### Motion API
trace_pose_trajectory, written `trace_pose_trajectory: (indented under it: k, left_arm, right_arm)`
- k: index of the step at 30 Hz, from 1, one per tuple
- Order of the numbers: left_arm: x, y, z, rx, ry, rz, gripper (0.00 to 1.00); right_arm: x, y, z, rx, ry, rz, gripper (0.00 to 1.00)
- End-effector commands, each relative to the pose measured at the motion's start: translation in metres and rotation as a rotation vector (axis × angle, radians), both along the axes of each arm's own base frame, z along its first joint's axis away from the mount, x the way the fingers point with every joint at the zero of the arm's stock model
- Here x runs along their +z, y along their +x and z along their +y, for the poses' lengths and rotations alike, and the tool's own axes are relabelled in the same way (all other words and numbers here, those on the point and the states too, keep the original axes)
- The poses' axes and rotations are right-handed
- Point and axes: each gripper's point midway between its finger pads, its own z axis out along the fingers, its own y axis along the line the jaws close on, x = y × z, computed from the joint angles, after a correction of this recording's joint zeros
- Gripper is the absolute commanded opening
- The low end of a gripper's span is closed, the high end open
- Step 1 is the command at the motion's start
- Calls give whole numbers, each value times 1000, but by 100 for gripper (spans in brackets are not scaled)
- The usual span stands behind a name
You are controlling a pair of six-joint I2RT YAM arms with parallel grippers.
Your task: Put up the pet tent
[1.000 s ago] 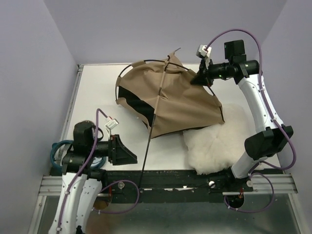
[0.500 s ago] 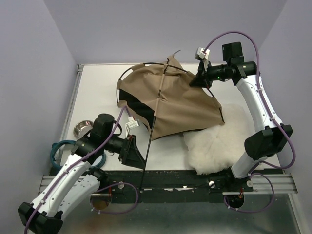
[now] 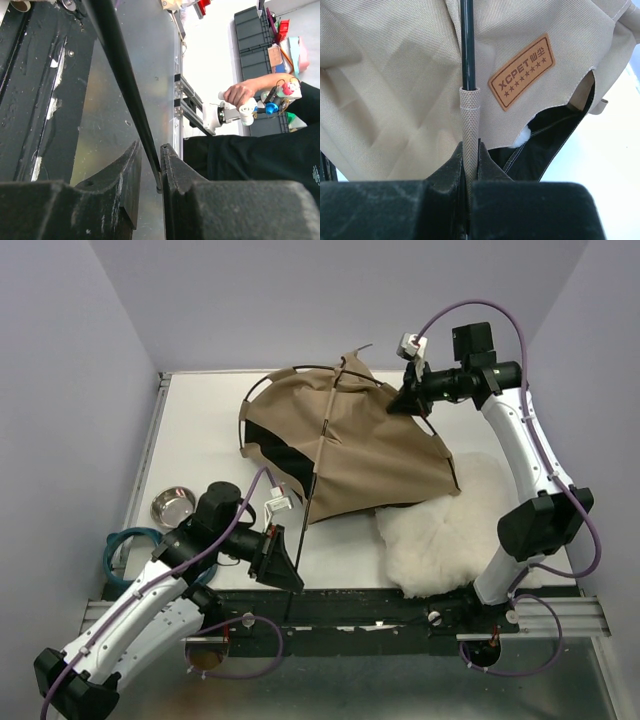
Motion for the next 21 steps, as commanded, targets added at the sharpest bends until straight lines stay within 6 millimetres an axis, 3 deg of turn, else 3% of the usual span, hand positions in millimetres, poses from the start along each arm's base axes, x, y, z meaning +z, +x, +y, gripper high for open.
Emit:
trace_pose_trajectory:
  k: [1,4,6,7,9,14,15,21]
  left_arm:
    - [1,-3,0,-1,-16,-23,30]
    - [7,-5,0,-13,-43,-50,24]
    - [15,-4,-2,-10,-70,-85,2]
    - [18,-1,-5,1,-73,-86,0]
    - [28,7,-11,21,-88,-92,0]
    - [42,34,-28,102,-93,-46,0]
    - [42,38,-31,120,-83,-29,0]
    - [55,53,-41,160,-114,-25,0]
  right_arm:
    - [18,16,6,21,39,-80,1]
    - [14,20,7,19,37,-71,1]
    - [14,21,7,16,40,-68,1]
    - [14,22,7,2,43,-59,7]
    - [16,15,7,-11,57,-33,38]
    - [27,-3,-16,-160,26,-107,93]
    - [27,-7,-22,-191,14,-120,100]
    - [42,-46,-52,-275,1,-244,100]
